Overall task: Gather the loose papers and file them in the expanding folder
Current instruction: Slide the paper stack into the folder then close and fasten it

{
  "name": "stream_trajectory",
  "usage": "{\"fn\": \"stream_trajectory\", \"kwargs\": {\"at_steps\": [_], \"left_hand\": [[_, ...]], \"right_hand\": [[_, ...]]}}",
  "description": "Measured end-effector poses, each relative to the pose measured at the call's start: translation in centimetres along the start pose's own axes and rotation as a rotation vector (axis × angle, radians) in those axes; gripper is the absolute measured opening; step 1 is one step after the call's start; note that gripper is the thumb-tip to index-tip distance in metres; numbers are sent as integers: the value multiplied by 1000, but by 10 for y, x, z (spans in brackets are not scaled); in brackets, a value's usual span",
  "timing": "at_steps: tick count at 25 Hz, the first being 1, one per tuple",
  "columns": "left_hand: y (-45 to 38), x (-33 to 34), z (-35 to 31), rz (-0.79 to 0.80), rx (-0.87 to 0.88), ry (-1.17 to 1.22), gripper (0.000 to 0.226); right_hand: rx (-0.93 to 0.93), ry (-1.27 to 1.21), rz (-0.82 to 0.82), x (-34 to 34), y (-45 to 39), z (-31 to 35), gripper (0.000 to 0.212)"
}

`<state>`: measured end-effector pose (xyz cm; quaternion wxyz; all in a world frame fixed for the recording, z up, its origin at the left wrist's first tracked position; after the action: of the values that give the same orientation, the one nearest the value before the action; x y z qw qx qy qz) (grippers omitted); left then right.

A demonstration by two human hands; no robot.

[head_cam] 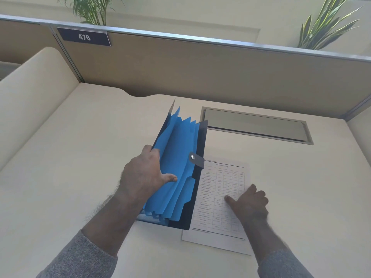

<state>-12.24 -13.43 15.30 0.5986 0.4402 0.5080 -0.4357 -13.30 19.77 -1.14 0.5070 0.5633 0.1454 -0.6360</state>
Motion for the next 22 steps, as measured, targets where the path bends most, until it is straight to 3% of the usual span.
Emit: {"fn": "stream_trajectory", "kwargs": {"at_steps": [12, 22], "left_hand": [[2, 1, 1, -41, 6, 34, 85], [1, 1, 4, -80, -1, 71, 86]], "right_hand": [[251, -39, 92, 2, -20, 2, 104], [220, -19, 71, 2, -17, 13, 101]]}}
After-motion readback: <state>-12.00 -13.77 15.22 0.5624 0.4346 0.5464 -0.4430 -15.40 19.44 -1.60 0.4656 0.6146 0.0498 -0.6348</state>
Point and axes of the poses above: each hand's wrist, its own y-axis away from the middle knuckle, its own x-axis out of the palm, z = x × y, the point moved 7 cm from there along -y, towards the middle knuckle, and after that the axes turned 14 degrees about -y, right-handed, at the moved point
